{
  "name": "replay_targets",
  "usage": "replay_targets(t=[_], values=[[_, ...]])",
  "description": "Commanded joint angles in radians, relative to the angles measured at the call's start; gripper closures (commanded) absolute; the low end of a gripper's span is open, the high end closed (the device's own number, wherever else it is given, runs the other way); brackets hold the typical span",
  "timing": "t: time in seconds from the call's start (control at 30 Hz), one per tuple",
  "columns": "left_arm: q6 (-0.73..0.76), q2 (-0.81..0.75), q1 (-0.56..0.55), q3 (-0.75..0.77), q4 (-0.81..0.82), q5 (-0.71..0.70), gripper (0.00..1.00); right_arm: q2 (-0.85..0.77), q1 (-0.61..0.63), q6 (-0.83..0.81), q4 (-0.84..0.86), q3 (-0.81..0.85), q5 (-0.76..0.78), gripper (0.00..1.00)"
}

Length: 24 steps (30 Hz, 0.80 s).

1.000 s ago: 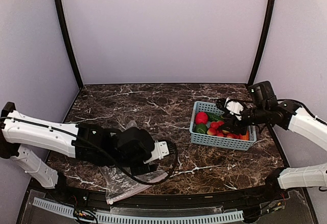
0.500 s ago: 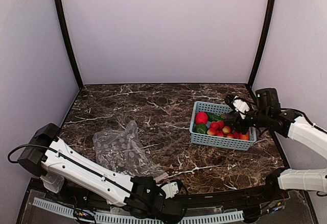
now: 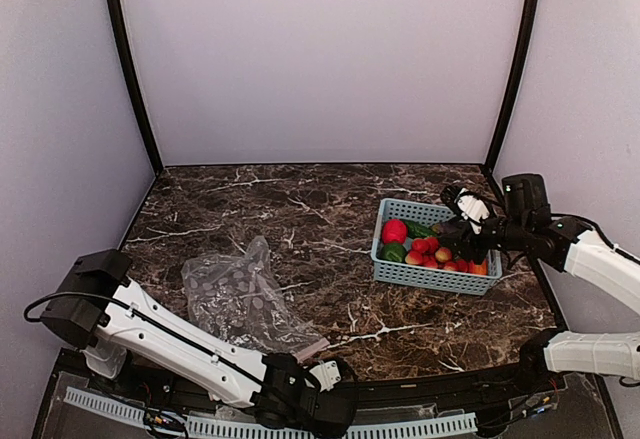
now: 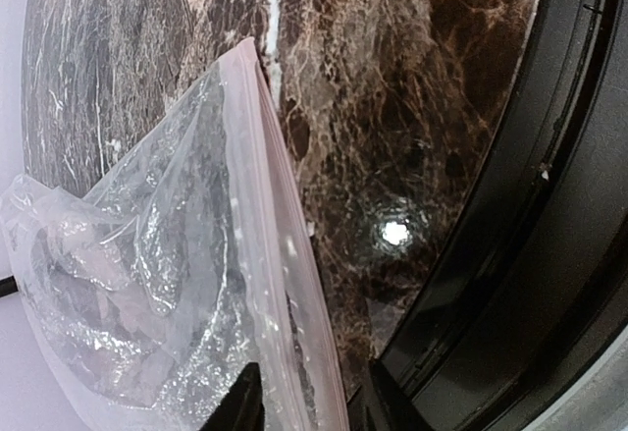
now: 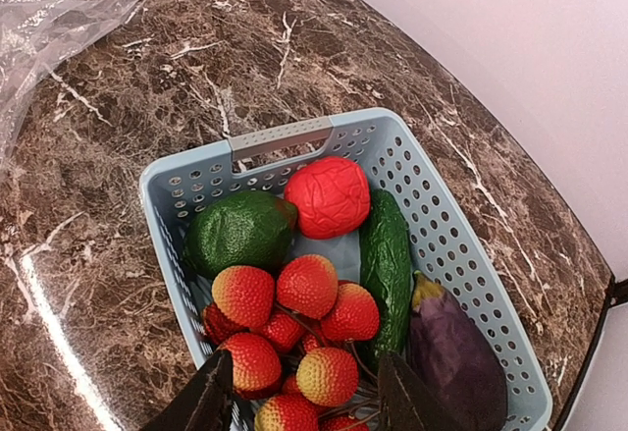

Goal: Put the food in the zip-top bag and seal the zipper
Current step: Pick up the zipper food storage bag at the center of the board.

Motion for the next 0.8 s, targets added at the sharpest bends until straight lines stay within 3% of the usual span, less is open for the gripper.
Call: replay_targets(t=[0.0, 0.3, 0.6, 0.77], values=[[-0.030, 0.035, -0.001, -0.012, -0.003, -0.011, 0.64, -0.006, -0.010, 0.007, 0.024, -0.010, -0.024, 0.52], [-0.122, 0.132, 0.041, 0.042, -0.141, -0.122, 0.65, 0.008, -0.010, 0.001, 0.017, -0.008, -0.042, 0.52], [-0.219, 0.149, 0.074, 0.104, -0.299, -0.254, 0.87, 0.010, -0.010, -0.001, 0.015, -0.007, -0.051, 0.52], [-0.236, 0.098, 0.107, 0.126, -0.344, -0.295, 0.93, 0.004, -0.010, -0.003, 0.014, -0.006, -0.059, 0.52]])
